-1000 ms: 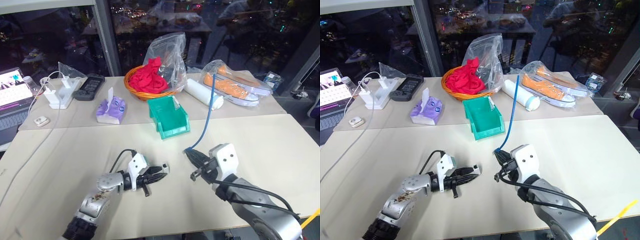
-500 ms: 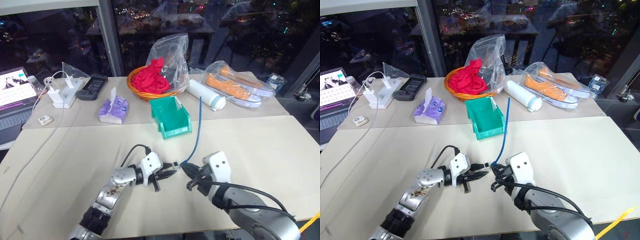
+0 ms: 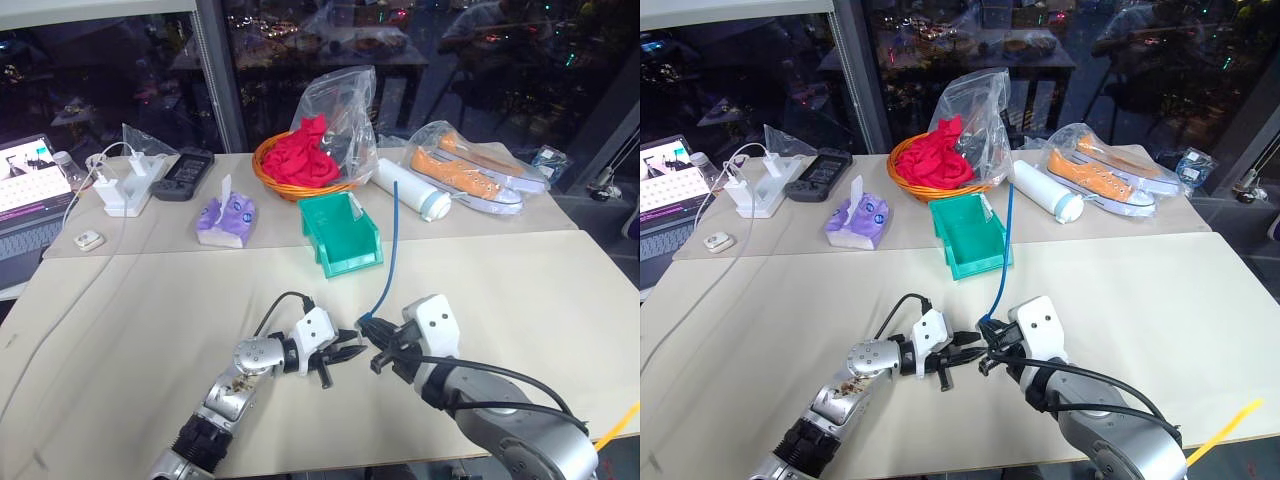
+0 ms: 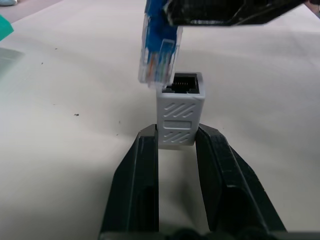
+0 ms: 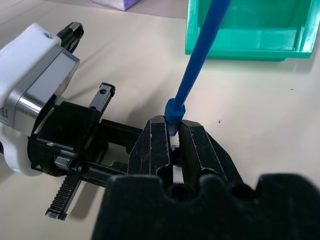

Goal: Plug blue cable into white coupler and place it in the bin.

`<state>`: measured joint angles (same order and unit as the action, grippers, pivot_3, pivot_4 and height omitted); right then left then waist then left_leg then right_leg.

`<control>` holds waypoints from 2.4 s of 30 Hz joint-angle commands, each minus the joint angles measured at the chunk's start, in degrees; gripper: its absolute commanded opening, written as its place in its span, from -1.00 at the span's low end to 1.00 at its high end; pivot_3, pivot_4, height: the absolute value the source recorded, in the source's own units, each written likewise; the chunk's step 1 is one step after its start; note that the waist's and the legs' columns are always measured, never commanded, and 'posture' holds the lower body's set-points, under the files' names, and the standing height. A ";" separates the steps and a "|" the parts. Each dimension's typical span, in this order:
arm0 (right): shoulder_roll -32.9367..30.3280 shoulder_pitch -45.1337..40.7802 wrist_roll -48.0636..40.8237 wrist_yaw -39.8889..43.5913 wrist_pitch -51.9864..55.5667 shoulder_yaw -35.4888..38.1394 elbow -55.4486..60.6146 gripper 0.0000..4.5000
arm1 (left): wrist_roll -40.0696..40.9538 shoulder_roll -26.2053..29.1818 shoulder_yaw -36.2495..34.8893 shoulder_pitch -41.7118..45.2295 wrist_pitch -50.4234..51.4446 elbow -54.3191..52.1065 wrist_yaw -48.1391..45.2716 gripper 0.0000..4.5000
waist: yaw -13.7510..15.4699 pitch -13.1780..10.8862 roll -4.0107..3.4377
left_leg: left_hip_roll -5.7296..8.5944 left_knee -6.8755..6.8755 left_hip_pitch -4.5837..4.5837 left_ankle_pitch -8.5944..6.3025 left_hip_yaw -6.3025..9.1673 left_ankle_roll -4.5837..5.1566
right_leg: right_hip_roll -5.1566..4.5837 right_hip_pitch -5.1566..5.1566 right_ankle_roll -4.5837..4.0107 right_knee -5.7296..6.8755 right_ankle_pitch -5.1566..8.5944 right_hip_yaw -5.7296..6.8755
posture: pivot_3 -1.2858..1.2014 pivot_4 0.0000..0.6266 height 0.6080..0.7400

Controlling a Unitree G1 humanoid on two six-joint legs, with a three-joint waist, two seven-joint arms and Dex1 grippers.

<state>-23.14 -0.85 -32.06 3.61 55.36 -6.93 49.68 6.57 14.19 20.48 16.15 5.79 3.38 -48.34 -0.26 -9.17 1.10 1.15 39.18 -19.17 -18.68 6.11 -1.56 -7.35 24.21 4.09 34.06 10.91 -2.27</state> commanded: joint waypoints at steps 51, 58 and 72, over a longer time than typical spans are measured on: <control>-1.51 -1.72 5.27 -0.93 9.81 0.70 2.24 -1.00 | -0.94 -0.28 0.48 -0.44 1.35 -1.91 0.83 -0.73 | -0.06 0.04 -0.04 | 0.00 0.00 0.04 0.00 0.00 0.00 | 0.00 -0.05 0.00 0.01 0.00 0.00 | 0.03 -0.52 0.87; -2.54 -3.43 7.84 -0.33 10.07 -2.62 -0.41 -1.00 | -0.85 -0.06 0.40 -0.47 1.94 -2.42 1.01 -0.73 | -0.32 0.13 -0.12 | 0.00 0.00 0.09 0.00 0.00 0.00 | 0.00 -0.09 0.00 0.02 0.00 0.00 | 0.03 -0.52 0.87; -1.45 -2.20 8.98 -0.44 12.24 -3.52 0.86 -1.00 | -0.92 -0.87 -0.43 0.09 4.01 -2.60 3.55 -0.73 | -0.46 0.43 -0.35 | 0.00 0.00 0.10 0.00 0.00 0.00 | 0.00 -0.10 0.00 0.02 0.00 0.00 | 0.03 -0.52 0.87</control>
<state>-24.63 -4.42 -23.76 3.55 64.39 -10.39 51.46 5.48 13.98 20.45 15.87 9.31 2.07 -45.99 -0.72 -8.74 0.75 1.15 39.17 -19.07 -18.68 6.11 -1.56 -7.35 24.12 4.09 34.08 10.91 -2.27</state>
